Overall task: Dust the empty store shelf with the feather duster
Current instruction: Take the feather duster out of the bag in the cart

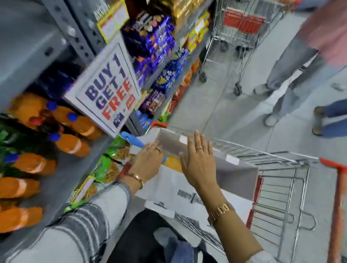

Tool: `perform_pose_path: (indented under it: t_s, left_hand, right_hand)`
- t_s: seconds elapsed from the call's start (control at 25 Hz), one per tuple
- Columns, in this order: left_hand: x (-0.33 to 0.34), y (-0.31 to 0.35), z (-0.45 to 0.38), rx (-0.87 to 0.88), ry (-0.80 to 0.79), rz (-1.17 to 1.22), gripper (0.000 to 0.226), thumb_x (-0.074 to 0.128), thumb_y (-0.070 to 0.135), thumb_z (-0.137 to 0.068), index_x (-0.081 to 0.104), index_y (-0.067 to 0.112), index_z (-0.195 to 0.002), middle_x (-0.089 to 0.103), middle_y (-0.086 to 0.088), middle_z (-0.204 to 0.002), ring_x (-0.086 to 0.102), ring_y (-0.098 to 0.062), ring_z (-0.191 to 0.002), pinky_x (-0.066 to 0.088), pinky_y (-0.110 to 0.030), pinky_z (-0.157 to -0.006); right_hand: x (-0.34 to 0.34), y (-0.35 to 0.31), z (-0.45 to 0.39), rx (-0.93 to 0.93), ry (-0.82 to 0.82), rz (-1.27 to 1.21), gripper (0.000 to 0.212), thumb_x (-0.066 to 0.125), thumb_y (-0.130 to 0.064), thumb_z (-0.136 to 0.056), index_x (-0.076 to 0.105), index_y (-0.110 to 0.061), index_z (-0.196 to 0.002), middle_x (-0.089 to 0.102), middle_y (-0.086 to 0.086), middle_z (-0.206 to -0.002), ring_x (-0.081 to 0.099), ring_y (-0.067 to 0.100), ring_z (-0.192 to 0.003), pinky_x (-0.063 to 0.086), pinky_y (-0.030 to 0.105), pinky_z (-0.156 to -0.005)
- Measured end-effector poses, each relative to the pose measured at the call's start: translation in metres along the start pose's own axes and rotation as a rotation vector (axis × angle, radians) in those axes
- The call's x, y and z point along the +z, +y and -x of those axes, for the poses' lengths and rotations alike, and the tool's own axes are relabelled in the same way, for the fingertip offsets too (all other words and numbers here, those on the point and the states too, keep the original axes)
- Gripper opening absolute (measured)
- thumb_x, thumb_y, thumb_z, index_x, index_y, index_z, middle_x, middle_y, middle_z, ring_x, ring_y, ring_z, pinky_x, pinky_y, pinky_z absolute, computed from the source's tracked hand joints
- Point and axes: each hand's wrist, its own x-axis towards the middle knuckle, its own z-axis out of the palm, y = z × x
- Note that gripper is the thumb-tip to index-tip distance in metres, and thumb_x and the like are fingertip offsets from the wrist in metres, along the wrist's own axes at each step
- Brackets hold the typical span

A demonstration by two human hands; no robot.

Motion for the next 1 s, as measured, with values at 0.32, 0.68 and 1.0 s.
perform_pose_path:
  t_s: [0.32,0.68,1.0]
  left_hand:
    - [0.049,-0.012,-0.059,0.064,-0.246,-0.241,0.03,0.039,0.008,-0.096,0.06,0.009,-0.117,0.061,-0.008,-0.123,0.044,-0.029,-0.123,0.033,-0.044,-0.104]
    - [0.065,-0.018,-0.059,0.067,-0.216,-0.231,0.03,0.037,0.006,-0.097,0.06,0.01,-0.116,0.059,-0.006,-0.124,0.048,-0.028,-0.12,0.035,-0.042,-0.102]
    - [0.011,-0.025,-0.037,0.095,-0.192,-0.295,0.026,0.041,0.011,-0.095,0.06,0.015,-0.113,0.065,-0.004,-0.115,0.062,-0.025,-0.104,0.029,-0.031,-0.065]
  right_hand:
    - [0.05,0.032,-0.008,0.028,0.013,0.016,0.055,0.036,-0.029,-0.097,0.016,-0.004,-0.142,0.003,0.015,-0.156,0.003,0.03,-0.143,0.005,0.044,-0.115]
    - [0.04,0.03,-0.013,0.03,0.047,0.046,0.056,0.037,-0.033,-0.097,0.016,-0.005,-0.142,0.003,0.015,-0.156,0.003,0.03,-0.143,0.001,0.046,-0.115]
    - [0.02,0.008,0.0,0.039,0.095,0.041,0.055,0.037,-0.032,-0.097,0.019,-0.005,-0.141,0.003,0.014,-0.156,0.003,0.028,-0.143,0.0,0.046,-0.115]
